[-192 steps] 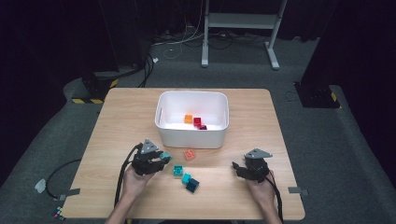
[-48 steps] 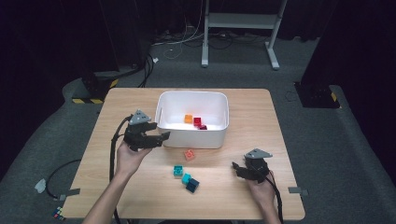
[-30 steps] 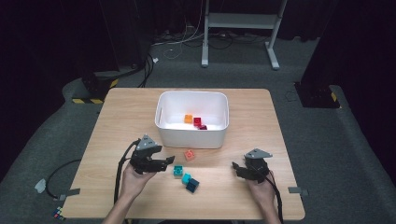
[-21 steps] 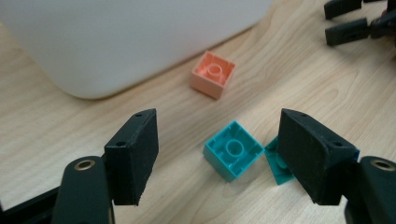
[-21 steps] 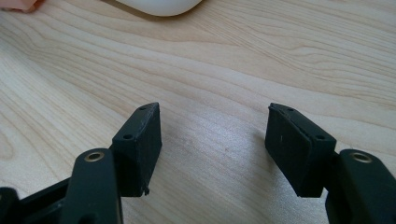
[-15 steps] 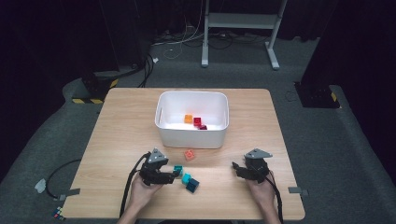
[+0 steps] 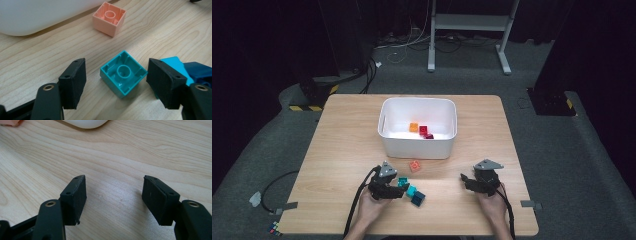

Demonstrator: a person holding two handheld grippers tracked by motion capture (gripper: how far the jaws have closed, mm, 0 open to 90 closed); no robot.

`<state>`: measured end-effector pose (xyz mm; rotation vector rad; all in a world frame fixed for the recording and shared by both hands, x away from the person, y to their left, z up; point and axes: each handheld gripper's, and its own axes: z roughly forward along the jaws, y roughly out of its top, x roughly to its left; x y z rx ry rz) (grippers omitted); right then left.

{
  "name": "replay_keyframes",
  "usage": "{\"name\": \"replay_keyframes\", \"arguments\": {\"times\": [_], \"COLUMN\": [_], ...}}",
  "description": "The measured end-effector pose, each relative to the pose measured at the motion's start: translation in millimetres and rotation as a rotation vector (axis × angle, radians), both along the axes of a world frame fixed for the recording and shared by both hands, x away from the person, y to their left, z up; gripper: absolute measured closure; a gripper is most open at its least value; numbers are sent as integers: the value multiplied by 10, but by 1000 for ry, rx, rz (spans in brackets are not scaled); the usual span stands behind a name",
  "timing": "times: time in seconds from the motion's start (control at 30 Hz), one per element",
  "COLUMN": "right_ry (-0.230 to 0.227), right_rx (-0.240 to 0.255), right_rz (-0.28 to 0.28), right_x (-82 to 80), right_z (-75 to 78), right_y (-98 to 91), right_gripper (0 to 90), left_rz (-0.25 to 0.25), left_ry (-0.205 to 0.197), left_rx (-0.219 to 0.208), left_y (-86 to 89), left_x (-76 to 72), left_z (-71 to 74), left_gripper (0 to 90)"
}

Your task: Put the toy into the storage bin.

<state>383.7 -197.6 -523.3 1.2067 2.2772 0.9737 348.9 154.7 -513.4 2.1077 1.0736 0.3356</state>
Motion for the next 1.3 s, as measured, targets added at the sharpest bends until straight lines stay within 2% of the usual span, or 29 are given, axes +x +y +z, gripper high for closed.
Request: {"name": "replay_keyframes", "arguments": {"times": [0.3,0.6,0.9,1.0,1.3], "right_ry": [0,0,0,0,0], "right_rx": [0,0,0,0,0], "right_rz": [0,0,0,0,0], "right_x": [0,0,0,0,0], "right_z": [0,0,0,0,0], "right_y": [0,0,0,0,0], "right_gripper": [361,361,361,361,361], "left_rz": [1,-2,-7,-5,-24], "left_ry": [-8,-24,-29,-27,-30], "left_rx": [15,34,48,39,46], "left_y": [-42,-39,-26,-13,-7], "left_x": [31,33,32,35,33], "left_z": [-44,-44,-35,-25,64], "left_gripper": [378,472,485,486,488]}}
